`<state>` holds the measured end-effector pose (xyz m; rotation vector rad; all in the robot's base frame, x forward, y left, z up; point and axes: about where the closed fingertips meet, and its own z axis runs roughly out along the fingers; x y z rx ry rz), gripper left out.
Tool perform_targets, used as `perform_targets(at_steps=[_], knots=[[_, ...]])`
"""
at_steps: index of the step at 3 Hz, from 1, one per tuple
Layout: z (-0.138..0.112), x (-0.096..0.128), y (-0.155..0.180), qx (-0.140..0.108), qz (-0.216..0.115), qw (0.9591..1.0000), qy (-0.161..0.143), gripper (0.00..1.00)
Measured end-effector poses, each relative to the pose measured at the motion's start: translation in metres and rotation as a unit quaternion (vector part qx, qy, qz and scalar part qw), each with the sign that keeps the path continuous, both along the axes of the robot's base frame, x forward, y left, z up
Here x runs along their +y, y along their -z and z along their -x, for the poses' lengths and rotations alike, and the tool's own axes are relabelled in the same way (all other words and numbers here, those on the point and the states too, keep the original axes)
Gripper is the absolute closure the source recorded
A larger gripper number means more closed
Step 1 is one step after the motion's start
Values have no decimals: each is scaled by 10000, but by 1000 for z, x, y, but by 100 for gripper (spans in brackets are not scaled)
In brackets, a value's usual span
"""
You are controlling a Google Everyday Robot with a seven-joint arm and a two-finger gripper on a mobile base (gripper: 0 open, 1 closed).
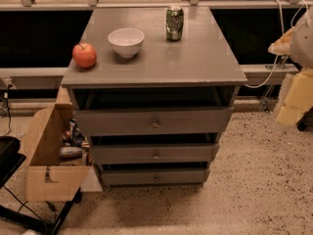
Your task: Open middle drawer
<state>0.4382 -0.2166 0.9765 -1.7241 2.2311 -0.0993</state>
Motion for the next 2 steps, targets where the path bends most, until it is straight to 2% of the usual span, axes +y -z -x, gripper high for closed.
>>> perform_targets(at_steps=[1,2], knots=[[0,0,0,0,0,10000,0,0],[7,-6,23,38,-79,9999,131,0]])
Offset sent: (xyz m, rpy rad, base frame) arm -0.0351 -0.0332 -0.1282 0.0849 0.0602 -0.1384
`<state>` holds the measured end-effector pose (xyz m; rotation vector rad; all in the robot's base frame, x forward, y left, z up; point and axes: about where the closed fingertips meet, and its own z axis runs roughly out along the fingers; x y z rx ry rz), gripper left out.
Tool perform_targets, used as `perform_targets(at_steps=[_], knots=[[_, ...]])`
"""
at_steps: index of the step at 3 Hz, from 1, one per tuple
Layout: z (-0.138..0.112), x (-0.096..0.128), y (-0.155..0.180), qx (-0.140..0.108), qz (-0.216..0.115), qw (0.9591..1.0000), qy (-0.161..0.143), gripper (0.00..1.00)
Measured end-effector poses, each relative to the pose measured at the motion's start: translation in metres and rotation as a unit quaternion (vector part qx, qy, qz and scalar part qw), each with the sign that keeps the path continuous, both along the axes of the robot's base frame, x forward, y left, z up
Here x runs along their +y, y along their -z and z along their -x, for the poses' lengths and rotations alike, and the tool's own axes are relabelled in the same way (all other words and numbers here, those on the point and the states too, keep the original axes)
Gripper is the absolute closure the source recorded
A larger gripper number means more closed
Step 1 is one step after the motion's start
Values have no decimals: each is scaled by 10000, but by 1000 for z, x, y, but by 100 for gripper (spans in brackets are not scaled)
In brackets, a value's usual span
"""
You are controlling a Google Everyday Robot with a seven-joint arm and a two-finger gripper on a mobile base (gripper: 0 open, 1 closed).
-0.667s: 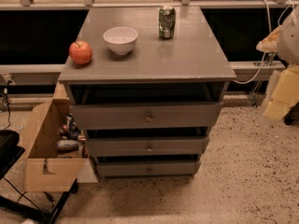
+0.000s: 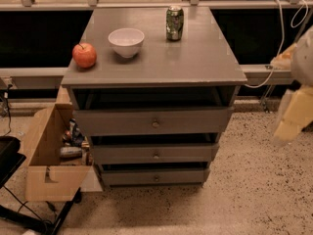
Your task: Open middle drawer
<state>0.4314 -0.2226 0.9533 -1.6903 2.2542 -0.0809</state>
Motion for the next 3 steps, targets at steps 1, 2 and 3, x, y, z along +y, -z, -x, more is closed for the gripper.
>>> perform_targets(at_steps=[1,2,3], knots=[[18,-13,57,-12,-182,9994,299,0],[33,-20,122,24,-160,9985,521,0],[49,-22,188,116,-64,9978,642,0]])
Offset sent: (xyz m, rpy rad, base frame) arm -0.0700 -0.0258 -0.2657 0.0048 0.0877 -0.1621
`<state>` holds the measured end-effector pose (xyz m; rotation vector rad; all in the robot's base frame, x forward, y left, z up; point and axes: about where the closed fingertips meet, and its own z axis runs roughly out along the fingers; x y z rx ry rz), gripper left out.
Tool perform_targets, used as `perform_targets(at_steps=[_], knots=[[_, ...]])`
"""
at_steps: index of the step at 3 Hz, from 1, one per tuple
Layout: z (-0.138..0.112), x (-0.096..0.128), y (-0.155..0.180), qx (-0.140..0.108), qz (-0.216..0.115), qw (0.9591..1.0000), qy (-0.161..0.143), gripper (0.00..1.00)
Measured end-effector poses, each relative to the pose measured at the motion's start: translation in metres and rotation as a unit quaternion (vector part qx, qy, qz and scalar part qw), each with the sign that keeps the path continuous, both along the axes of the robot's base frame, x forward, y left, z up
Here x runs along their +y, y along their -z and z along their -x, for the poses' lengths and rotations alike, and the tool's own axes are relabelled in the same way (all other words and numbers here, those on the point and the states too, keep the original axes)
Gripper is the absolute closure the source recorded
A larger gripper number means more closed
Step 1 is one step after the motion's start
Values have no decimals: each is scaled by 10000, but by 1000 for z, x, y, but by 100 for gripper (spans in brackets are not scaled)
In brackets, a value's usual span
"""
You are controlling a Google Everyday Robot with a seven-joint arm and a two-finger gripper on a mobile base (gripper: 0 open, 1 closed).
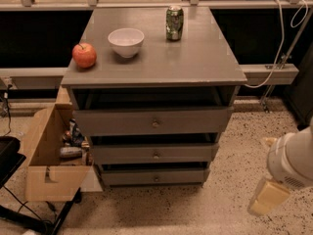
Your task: Open middle drawer
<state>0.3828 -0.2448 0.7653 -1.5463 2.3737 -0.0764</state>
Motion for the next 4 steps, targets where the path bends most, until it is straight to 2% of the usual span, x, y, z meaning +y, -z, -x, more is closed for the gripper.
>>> perform_targets(at_steps=[1,2,3,4], knots=[[9,-2,78,-60,32,10000,-42,0],[-1,-1,68,-258,15,9997,-19,0],[1,-1,69,-215,23,9998,-22,0],[-24,29,103,-234,-153,9994,-219,0]])
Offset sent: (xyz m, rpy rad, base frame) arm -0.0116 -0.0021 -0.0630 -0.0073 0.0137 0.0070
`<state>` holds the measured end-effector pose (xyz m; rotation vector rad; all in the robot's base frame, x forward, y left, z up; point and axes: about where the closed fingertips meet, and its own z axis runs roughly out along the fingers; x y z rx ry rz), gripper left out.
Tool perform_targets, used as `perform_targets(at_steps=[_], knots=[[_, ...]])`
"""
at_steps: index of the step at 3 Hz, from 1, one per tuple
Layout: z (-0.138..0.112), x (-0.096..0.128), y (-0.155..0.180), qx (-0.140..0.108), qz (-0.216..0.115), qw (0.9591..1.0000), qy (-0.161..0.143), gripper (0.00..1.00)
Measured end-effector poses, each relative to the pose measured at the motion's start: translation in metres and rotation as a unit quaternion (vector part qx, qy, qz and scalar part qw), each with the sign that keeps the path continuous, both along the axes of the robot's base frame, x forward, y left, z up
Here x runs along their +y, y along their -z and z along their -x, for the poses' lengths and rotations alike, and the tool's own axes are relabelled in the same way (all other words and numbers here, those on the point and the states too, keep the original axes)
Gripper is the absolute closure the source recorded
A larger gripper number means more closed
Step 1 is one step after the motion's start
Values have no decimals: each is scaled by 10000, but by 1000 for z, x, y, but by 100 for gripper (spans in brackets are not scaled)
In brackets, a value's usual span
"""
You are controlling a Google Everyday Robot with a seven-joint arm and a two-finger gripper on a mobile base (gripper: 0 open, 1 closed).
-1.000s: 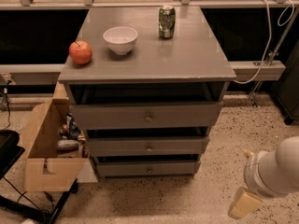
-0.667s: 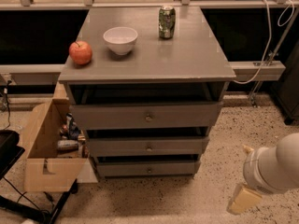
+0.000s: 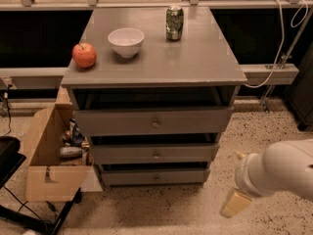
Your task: Open middle drawer
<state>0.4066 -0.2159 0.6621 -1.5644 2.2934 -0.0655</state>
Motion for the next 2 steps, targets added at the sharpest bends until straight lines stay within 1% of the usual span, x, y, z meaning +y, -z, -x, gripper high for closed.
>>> perform_targets(at_steps=[1,2], knots=[[-42,40,61,-89,-258,9985,-479,0],[-78,72,110,-210,-333,9930,-1110,0]])
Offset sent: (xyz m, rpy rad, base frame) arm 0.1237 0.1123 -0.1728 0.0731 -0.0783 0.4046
